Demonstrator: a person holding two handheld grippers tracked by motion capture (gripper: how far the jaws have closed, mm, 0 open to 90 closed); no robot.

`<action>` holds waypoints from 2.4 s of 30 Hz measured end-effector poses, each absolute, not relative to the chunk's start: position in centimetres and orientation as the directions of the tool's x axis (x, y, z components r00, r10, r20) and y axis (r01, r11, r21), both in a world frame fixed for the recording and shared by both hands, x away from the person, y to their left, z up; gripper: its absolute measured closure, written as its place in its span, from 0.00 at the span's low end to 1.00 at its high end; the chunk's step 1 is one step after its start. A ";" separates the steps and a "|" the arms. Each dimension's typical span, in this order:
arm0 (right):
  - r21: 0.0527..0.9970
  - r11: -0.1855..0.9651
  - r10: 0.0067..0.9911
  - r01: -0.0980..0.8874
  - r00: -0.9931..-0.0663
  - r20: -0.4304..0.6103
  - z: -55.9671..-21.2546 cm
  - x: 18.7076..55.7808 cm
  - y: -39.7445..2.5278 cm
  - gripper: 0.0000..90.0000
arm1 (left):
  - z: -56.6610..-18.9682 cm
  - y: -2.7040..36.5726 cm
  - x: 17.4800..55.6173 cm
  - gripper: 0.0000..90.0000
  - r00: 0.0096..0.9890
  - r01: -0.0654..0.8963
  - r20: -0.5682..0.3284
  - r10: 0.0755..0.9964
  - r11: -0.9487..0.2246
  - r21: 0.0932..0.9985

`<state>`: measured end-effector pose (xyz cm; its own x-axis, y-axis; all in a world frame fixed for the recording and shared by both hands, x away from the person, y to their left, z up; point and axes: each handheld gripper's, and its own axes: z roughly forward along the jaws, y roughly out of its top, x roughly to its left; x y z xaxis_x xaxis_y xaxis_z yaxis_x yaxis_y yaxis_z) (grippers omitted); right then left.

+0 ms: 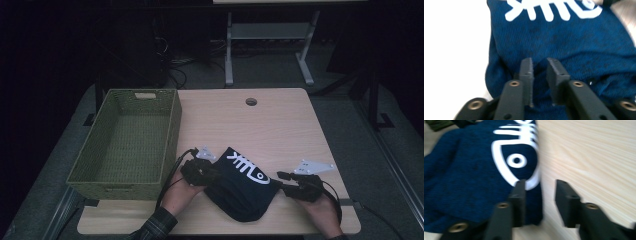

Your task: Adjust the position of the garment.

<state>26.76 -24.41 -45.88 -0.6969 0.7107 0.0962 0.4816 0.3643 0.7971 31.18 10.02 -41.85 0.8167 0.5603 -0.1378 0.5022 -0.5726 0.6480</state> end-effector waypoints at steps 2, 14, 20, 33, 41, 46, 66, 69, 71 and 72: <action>0.800 0.351 0.733 0.486 -0.674 0.089 -46.0 26.6 -25.1 0.48 | -41.3 10.0 31.5 0.70 0.814 0.501 -0.142 0.563 -0.557 0.662; 0.730 0.382 0.811 0.567 -0.585 0.030 -48.1 26.7 -27.2 0.15 | -41.7 9.0 34.9 0.29 0.802 0.518 -0.165 0.574 -0.532 0.670; 0.725 0.377 0.819 0.577 -0.573 0.030 -48.2 27.0 -27.3 0.14 | -43.2 9.3 35.7 0.20 0.801 0.531 -0.185 0.570 -0.533 0.659; 0.724 0.380 0.818 0.576 -0.574 0.028 -48.2 27.1 -27.3 0.14 | -45.5 9.2 35.8 0.18 0.809 0.529 -0.179 0.560 -0.559 0.639; 0.724 0.380 0.818 0.576 -0.574 0.028 -48.2 27.1 -27.3 0.14 | -46.2 9.0 35.6 0.23 0.812 0.536 -0.192 0.551 -0.576 0.617; 0.724 0.379 0.818 0.576 -0.574 0.028 -48.2 27.1 -27.3 0.14 | -46.1 8.9 35.5 0.26 0.819 0.525 -0.178 0.545 -0.590 0.613; 0.725 0.379 0.819 0.576 -0.573 0.027 -48.2 27.1 -27.3 0.15 | -45.1 7.7 35.6 0.79 0.840 0.530 -0.234 0.489 -0.650 0.545; 0.725 0.381 0.819 0.574 -0.574 0.025 -48.2 27.1 -27.4 0.15 | -44.9 7.7 35.6 0.80 0.836 0.539 -0.245 0.490 -0.654 0.531; 0.725 0.381 0.818 0.574 -0.574 0.025 -48.2 27.1 -27.4 0.15 | -44.5 7.6 35.6 0.81 0.837 0.541 -0.251 0.487 -0.663 0.517; 0.725 0.381 0.818 0.574 -0.574 0.025 -48.2 27.1 -27.4 0.15 | -44.3 7.5 35.6 0.81 0.837 0.541 -0.249 0.487 -0.668 0.511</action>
